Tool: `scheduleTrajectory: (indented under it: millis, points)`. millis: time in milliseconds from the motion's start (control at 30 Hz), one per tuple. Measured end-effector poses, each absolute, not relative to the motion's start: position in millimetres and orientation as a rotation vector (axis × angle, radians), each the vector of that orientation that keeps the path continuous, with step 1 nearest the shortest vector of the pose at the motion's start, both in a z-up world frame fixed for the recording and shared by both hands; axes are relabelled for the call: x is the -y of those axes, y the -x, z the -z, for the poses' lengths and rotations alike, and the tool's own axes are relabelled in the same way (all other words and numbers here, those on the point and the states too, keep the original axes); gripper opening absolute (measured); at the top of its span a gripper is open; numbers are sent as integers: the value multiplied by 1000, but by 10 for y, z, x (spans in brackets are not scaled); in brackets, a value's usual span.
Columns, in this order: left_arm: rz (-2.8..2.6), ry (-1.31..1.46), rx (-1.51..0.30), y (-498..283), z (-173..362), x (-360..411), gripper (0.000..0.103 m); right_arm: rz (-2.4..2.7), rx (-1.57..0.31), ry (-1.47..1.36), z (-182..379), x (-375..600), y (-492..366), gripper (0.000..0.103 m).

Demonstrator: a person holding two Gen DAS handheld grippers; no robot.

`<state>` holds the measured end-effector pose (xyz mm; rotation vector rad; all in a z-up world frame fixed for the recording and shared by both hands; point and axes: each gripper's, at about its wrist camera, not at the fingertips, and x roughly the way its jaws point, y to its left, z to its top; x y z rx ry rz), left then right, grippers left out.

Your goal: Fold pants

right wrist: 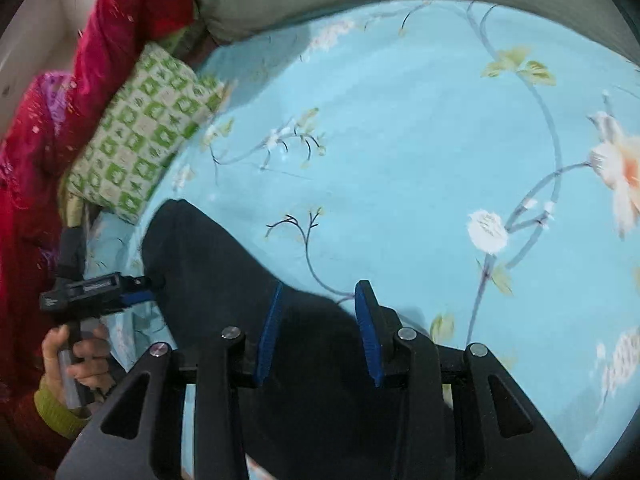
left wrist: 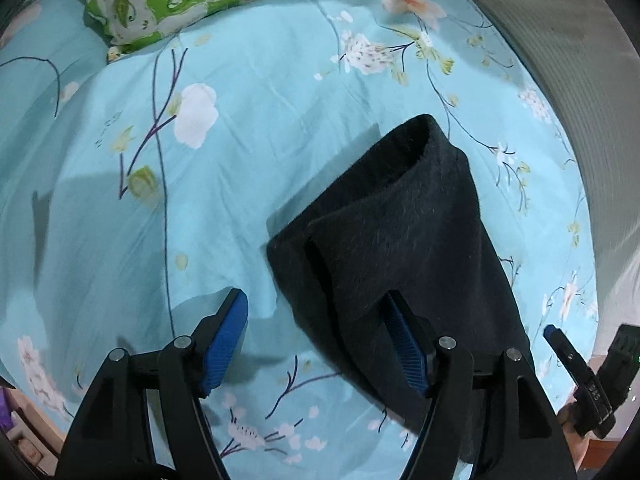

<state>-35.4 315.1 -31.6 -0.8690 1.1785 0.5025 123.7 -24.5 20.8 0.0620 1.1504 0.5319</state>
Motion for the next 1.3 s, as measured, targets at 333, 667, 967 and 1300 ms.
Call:
scheduleTrajectory:
  millis: [333,667,967,1300]
  points:
    - [-507,792,-1144,196,404,-3058,53,-573,-1307,179,286,-241,-1312,36]
    - [-333,752,-955,310,14,-2999,17,-598,-1153,317,-67,-272,-1098,10]
    - [-288,671,-812,565,-423,-2897,17,-531,-957,278,-378,-195,-1013,9]
    - [-325,477,-897,514,-153,-2909,17,-510,-959,342,-121,-421,-1100,9]
